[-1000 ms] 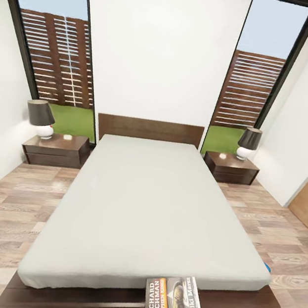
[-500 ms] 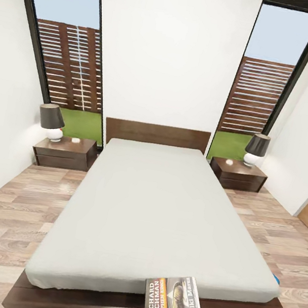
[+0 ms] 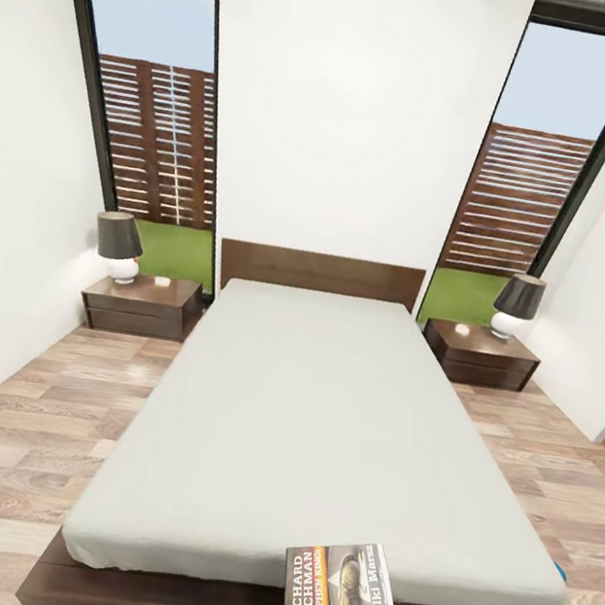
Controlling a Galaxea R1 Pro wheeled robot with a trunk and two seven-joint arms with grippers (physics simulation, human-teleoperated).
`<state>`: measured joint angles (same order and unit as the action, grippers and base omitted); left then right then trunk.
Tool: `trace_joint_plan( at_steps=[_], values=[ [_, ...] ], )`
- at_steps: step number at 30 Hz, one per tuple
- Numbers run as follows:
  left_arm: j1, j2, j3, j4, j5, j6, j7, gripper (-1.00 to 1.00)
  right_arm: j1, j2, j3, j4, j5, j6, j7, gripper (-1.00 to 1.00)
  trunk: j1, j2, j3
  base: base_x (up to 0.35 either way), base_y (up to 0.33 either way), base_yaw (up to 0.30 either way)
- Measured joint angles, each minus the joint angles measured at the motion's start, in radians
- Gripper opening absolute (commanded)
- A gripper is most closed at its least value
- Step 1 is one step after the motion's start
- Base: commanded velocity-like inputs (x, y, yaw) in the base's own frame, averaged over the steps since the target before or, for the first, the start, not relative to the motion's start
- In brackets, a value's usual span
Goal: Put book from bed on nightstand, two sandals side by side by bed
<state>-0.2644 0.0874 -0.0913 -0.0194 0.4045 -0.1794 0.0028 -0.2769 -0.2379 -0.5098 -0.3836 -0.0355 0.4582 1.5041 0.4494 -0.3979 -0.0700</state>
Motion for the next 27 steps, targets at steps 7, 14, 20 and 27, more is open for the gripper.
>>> trace_joint_plan(
  at_steps=[7,14,20,27],
  values=[
    [0.000,0.000,0.000,0.000,0.000,0.000,0.000,1.00,0.000,0.000,-0.002,0.003,-0.005,-0.055,-0.005,-1.00,0.000,0.000,0.010,0.000,0.000,0.094],
    [0.000,0.000,0.000,0.000,0.000,0.000,0.000,1.00,0.000,-0.001,-0.005,0.012,-0.008,-0.082,-0.005,-1.00,0.000,0.000,0.019,0.000,0.000,0.086],
    [0.000,0.000,0.000,0.000,0.000,0.000,0.000,1.00,0.000,0.000,-0.007,0.014,-0.009,-0.085,-0.005,-1.00,0.000,0.000,0.025,0.000,0.000,0.062],
    [0.000,0.000,0.000,0.000,0.000,0.000,0.000,1.00,0.000,0.000,-0.009,0.015,-0.012,-0.086,-0.004,-1.00,0.000,0.000,0.027,0.000,0.000,0.013]
  ],
)
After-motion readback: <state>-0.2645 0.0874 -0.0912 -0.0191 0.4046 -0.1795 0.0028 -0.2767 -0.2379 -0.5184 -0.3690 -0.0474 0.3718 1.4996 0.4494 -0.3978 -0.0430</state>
